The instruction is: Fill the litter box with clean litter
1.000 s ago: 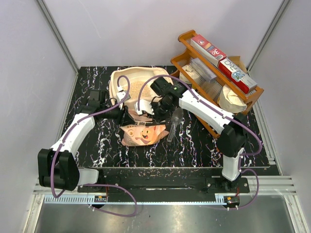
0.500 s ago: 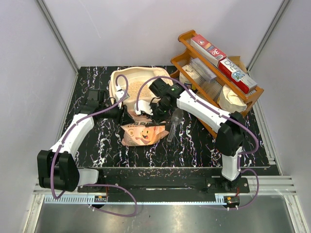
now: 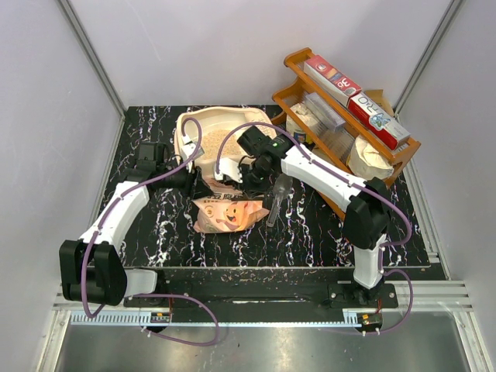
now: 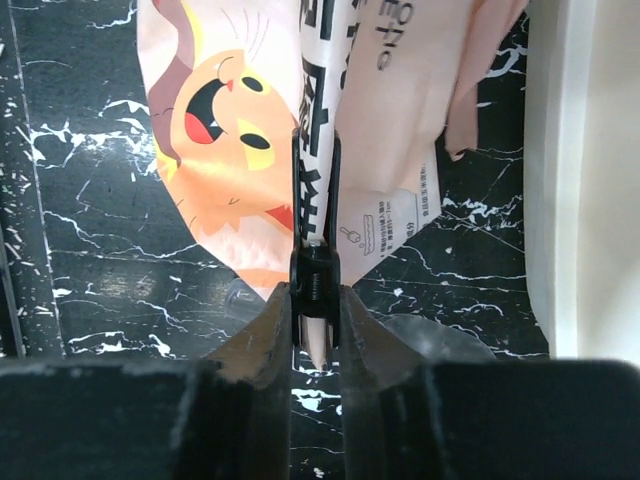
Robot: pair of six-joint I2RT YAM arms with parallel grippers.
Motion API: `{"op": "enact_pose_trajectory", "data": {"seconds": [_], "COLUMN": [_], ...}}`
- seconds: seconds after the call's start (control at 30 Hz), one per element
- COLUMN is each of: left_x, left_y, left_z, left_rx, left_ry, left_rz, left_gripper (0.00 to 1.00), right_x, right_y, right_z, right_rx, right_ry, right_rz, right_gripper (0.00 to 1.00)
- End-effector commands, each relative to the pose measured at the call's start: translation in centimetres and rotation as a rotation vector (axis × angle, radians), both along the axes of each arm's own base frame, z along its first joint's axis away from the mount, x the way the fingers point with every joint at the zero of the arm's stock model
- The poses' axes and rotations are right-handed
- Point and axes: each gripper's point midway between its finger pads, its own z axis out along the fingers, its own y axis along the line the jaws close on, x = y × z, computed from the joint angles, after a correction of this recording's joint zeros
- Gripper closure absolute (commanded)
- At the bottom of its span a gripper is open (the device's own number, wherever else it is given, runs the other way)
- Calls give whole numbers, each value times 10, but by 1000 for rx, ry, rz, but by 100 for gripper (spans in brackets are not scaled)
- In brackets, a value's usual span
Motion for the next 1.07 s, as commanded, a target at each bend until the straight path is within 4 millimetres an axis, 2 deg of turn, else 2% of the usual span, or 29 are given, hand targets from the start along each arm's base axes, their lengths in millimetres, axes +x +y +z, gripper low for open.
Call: {"op": "enact_pose_trajectory", "data": {"seconds": [0.0,0.03,0.1,0.13,0.23,0.27,0.3,0.33,0.37,0.4,0.47,0.53,0.63,0.7,0.9,1.03], "left_x": [6,7,9,12,18,19,21,24,26,27,34,40,53,60,62,67], "left_y": [0,1,3,4,11,12,15,17,18,21,23,26,32,36,37,41], "left_z": [24,24,28,34,41,43,44,49,52,53,62,69,72,71,70,68], "left_rx": [-22,-17,0,6,29,32,41,43,43,49,56,66,77,78,59,51], "left_ry": [-69,-72,-77,-94,-107,-112,-115,-128,-133,-134,-143,-152,-116,-78,-36,0], "left_rz": [-4,-1,9,14,47,53,64,74,79,93,117,139,227,292,351,424], "left_gripper": [56,55,50,48,42,39,32,27,26,25,10,1,1,1,1,1], "right_x": [5,6,14,15,24,29,32,36,41,46,59,72,88,91,89,92], "right_y": [14,15,14,14,13,12,11,9,8,5,-6,-22,-43,-50,-58,-62], "right_z": [10,11,19,23,47,60,68,73,82,84,85,80,70,65,49,50], "right_rx": [44,46,58,65,128,159,178,188,213,215,193,143,84,68,29,17], "right_ry": [-43,-43,-80,-85,-117,-133,-139,-139,-163,-176,-214,-271,-323,-334,-330,-362], "right_rz": [-45,-67,-107,-137,-216,-245,-268,-321,-364,-412,-537,-663,-862,-943,-976,-984], "right_gripper": [71,60,47,38,30,22,14,9,1,0,0,0,0,0,0,0]}}
